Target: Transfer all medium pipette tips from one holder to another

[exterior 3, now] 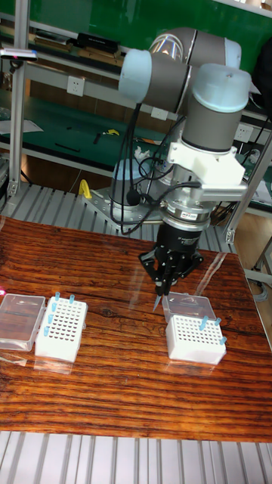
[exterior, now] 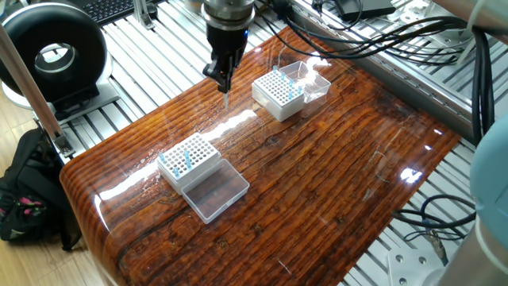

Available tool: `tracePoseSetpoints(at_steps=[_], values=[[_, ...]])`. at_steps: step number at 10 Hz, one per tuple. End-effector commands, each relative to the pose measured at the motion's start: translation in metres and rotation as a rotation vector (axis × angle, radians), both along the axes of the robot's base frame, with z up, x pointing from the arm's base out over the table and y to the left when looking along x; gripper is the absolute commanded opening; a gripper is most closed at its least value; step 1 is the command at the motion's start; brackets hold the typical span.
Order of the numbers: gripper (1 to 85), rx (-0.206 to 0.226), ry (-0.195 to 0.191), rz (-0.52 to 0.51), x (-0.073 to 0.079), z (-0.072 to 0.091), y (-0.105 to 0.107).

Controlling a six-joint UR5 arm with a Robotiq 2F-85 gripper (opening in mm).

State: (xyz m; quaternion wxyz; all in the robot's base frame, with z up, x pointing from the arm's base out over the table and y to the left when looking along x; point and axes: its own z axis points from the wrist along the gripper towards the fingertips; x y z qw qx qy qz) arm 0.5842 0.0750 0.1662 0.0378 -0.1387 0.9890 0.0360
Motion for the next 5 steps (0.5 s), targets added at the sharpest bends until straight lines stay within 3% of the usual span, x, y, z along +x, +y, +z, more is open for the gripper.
tracePoseSetpoints(at_steps=[1, 2, 5], values=[[6.7, 0.064, -0.036, -0.133, 0.014, 0.003, 0.008], [6.0, 0.051, -0.047, -0.123, 0.015, 0.001, 0.005], [4.7, -0.015, -0.013, -0.011, 0.017, -0.001, -0.047]])
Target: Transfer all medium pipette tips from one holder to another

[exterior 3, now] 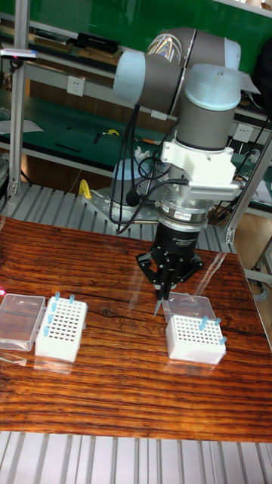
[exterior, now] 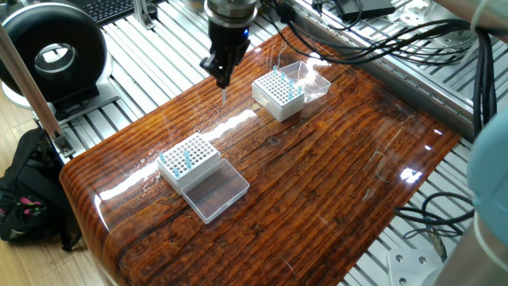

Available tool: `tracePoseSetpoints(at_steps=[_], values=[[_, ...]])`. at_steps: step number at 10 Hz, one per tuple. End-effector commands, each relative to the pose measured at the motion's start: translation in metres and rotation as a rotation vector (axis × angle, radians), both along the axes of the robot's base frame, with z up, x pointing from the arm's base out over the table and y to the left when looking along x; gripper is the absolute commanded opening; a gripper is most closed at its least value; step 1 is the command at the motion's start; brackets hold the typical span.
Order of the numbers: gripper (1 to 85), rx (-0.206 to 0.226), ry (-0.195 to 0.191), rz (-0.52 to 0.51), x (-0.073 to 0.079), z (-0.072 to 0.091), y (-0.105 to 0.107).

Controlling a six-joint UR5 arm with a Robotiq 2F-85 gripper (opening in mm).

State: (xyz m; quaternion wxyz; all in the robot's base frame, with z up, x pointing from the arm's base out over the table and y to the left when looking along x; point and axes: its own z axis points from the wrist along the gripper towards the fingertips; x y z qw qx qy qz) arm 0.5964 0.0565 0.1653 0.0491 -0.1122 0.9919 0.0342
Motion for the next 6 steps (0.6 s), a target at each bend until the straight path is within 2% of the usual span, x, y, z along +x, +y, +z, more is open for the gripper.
tracePoseSetpoints(at_steps=[1, 3, 6], values=[[4.7, -0.032, 0.007, 0.089, 0.006, -0.002, -0.052], [5.0, -0.066, 0.012, 0.146, -0.002, -0.005, -0.087], [5.0, -0.096, 0.011, 0.196, -0.008, -0.006, -0.121]])
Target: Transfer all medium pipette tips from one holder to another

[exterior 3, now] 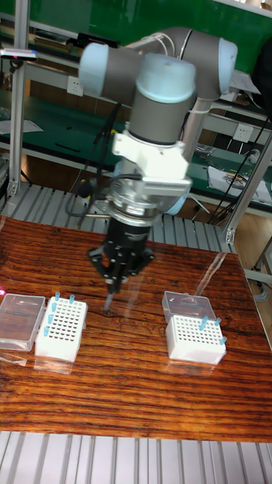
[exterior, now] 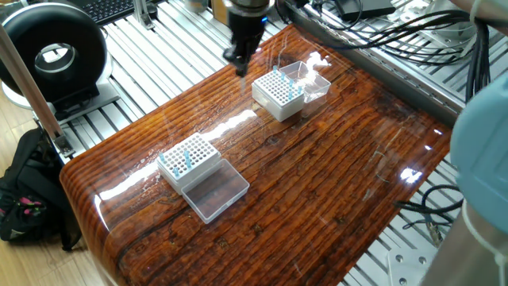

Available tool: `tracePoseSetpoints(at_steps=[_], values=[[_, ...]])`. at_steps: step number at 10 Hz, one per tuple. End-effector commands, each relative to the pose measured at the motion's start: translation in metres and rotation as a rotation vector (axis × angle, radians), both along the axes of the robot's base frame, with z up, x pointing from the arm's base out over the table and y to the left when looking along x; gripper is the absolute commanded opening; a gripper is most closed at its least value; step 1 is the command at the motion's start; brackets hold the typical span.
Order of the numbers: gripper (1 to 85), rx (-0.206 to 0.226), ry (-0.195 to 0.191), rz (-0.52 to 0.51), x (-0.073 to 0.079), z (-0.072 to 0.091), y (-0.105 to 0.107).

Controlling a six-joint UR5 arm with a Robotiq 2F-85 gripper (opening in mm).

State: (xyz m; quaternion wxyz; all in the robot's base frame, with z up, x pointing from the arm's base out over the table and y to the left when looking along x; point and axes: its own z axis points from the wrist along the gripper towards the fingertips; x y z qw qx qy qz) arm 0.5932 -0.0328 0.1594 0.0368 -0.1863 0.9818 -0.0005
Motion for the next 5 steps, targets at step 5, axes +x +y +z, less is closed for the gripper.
tracePoseSetpoints(at_steps=[5], values=[[6.7, 0.013, -0.006, 0.081, -0.017, -0.009, -0.05]])
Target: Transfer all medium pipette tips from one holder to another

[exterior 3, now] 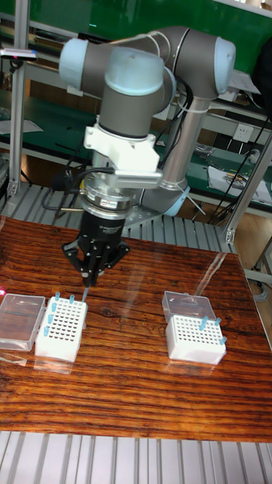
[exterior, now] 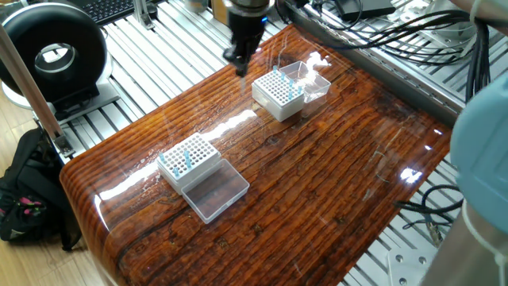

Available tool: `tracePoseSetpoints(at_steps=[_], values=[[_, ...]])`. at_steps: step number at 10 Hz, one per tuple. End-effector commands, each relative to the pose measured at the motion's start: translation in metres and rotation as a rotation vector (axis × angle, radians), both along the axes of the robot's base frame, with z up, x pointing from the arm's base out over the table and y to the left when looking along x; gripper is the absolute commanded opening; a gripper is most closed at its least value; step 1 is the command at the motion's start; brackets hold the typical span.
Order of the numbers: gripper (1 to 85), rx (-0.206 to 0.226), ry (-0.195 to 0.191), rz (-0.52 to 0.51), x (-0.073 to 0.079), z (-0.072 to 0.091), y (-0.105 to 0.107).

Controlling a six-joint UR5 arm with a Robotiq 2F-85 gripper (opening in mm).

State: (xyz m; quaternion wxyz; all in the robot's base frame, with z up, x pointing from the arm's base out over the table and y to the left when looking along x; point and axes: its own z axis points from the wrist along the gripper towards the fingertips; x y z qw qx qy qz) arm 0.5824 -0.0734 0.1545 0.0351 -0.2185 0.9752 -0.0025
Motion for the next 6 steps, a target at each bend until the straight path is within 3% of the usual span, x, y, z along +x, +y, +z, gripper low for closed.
tracePoseSetpoints(at_steps=[1, 3, 6], values=[[6.7, 0.016, -0.011, 0.017, -0.005, -0.004, -0.011], [6.7, 0.021, -0.026, 0.026, 0.005, -0.013, -0.012], [7.3, 0.03, -0.026, 0.026, 0.006, -0.016, -0.01]])
